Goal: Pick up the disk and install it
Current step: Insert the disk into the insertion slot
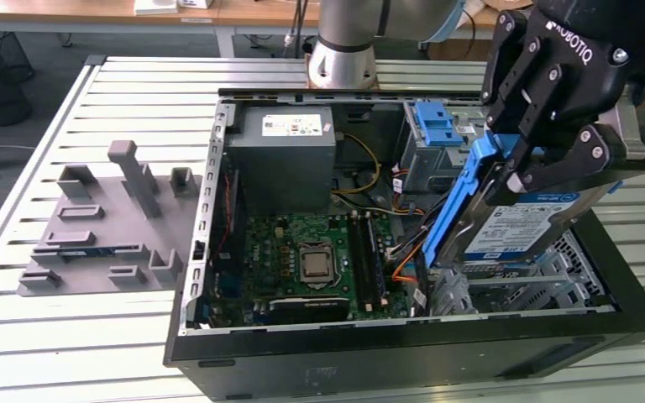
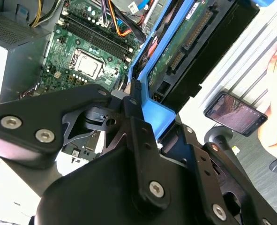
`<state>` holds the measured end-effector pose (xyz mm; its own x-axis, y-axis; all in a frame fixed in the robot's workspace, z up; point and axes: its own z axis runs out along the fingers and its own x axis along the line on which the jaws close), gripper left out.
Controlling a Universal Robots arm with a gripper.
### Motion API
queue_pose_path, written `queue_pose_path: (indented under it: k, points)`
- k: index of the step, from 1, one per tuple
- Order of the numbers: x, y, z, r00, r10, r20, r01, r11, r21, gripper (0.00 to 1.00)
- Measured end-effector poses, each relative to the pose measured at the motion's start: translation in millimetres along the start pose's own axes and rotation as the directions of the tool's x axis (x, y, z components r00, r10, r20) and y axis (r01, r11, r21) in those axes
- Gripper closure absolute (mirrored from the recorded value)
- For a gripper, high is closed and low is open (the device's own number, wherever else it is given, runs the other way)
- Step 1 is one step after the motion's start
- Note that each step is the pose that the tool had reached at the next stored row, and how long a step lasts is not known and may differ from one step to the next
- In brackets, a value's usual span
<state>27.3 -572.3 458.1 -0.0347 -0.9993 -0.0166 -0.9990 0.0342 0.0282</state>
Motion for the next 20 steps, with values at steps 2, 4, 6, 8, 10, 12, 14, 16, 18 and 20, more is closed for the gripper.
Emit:
queue_pose_path:
  k: [2, 4, 6, 8, 10, 12, 14, 16, 18, 20]
  points:
    - [0.0, -0.4, 0.1, 1.0, 0.0, 0.0001, 0.0, 1.0, 0.0, 0.64]
    - [-0.1, -2.7, 0.9, 1.0, 0.0, 0.0004, 0.0, 1.0, 0.0, 0.64]
    - [-0.2, -6.2, 1.4, 1.0, 0.0, 0.0001, 0.0, 1.0, 0.0, 0.64]
    - [-0.3, -8.1, 1.9, 1.0, 0.0, -0.0001, 0.0, 1.0, 0.0, 0.64]
    - [-0.3, -10.7, 2.6, 1.0, 0.0, 0.0001, 0.0, 1.0, 0.0, 0.64]
    - [-0.4, -13.6, 3.3, 1.0, 0.0, 0.0001, 0.0, 1.0, 0.0, 0.64]
    - [-0.5, -16.6, 4.0, 1.0, 0.0, 0.0001, 0.0, 1.0, 0.0, 0.64]
    - [-0.6, -19.0, 4.9, 1.0, 0.0, 0.0, 0.0, 1.0, 0.0, 0.64]
    - [-0.6, -21.9, 5.8, 1.0, 0.0, 0.0001, 0.0, 1.0, 0.0, 0.64]
    - [-0.8, -25.1, 6.6, 1.0, 0.0, 0.0001, 0.0, 1.0, 0.0, 0.64]
